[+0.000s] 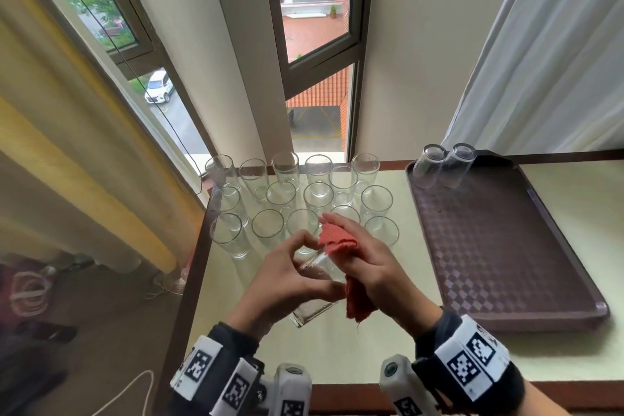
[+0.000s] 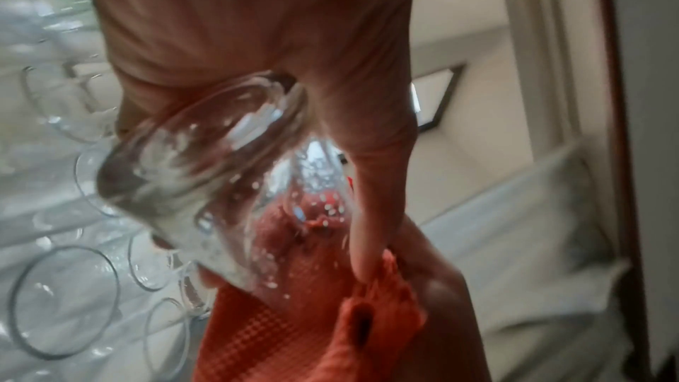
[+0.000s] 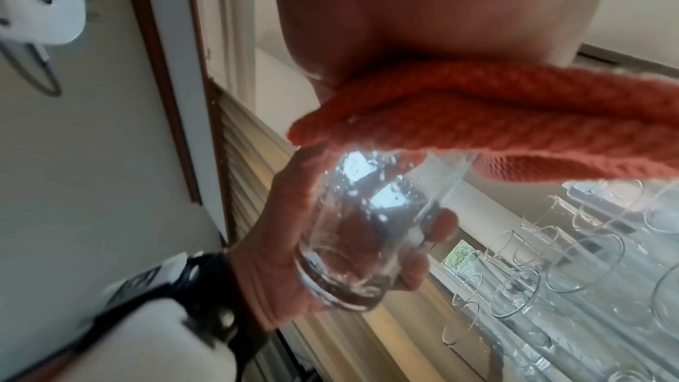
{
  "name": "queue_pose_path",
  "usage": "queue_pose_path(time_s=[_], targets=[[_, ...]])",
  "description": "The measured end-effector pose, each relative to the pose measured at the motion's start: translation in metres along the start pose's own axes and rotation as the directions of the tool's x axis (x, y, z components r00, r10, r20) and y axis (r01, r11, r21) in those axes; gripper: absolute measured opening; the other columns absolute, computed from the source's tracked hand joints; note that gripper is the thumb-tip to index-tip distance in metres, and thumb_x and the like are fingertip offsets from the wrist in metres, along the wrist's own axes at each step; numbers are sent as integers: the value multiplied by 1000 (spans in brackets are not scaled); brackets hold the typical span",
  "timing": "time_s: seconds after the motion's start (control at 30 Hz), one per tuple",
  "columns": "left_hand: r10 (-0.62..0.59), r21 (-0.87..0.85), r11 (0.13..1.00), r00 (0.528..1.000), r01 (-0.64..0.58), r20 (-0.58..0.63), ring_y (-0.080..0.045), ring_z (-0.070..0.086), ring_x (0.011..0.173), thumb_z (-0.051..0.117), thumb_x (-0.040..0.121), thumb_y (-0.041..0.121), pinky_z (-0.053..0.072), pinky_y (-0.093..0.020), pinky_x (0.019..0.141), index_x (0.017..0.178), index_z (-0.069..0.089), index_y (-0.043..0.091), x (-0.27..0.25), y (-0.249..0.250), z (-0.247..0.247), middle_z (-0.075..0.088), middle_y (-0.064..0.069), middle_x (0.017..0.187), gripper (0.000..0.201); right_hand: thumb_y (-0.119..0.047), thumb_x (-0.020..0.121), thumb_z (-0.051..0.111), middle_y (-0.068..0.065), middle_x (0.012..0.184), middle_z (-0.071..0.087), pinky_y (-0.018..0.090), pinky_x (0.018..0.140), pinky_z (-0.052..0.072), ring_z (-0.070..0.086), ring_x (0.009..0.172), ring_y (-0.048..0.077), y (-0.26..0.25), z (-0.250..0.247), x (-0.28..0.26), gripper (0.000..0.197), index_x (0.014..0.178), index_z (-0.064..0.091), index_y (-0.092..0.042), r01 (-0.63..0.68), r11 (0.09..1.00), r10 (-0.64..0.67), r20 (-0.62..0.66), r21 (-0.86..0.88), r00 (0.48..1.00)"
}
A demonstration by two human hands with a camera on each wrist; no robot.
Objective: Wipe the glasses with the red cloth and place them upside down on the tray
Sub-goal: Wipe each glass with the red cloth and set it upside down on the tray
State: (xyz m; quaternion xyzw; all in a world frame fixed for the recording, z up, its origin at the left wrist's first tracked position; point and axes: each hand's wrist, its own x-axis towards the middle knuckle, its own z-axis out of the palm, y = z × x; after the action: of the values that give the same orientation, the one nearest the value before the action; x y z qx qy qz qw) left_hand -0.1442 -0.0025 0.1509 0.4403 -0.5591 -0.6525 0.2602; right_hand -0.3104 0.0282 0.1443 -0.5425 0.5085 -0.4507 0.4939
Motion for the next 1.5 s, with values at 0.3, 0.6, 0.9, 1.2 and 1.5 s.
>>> queue_pose_path(time_s=[0.3, 0.6, 0.9, 1.2, 1.5], targets=[[214, 501, 851, 975, -157, -59, -3, 50, 49, 84, 47, 38, 41, -19, 54, 87, 53, 53, 3, 7, 6, 68, 8, 65, 53, -38, 80, 54, 2, 99, 68, 19, 73, 45, 56, 72, 1, 3, 8, 9, 40, 113, 64, -17, -160, 956, 173, -29, 247, 985], [167, 212, 962, 985, -171, 35, -23, 65, 64, 87, 51, 21, 55, -41, 66, 112, 64, 38, 16, 12, 1, 69, -18, 78, 68, -30, 87, 59, 8, 108, 69, 33, 96, 50, 65, 109, 25, -6, -1, 12, 32, 113, 66, -12, 73, 991, -67, -54, 109, 996], [253, 389, 894, 967, -223, -28, -7, 54, 53, 90, 47, 37, 46, -20, 54, 92, 58, 28, 8, 19, -8, 71, -8, 71, 56, -49, 84, 60, -1, 66, 57, 42, 65, 49, 55, 63, 19, -4, 13, 20, 22, 88, 67, -29, -124, 961, 152, -99, 246, 983], [151, 192, 969, 988, -155, 39, -23, 68, 66, 93, 47, 34, 52, -34, 64, 97, 57, 21, -2, 24, -25, 75, -13, 77, 62, -31, 92, 46, -2, 102, 67, 37, 75, 54, 66, 89, 16, -2, 24, 13, 34, 119, 63, -18, 336, 928, -361, -163, -161, 918], [209, 403, 903, 971, -147, -115, -5, 58, 53, 82, 43, 44, 48, -24, 56, 88, 58, 40, -6, 20, -20, 73, 2, 71, 52, -43, 88, 52, -15, 87, 70, 28, 75, 52, 65, 78, 4, -5, 27, 18, 25, 111, 61, -41, 176, 978, -193, -158, -116, 968]])
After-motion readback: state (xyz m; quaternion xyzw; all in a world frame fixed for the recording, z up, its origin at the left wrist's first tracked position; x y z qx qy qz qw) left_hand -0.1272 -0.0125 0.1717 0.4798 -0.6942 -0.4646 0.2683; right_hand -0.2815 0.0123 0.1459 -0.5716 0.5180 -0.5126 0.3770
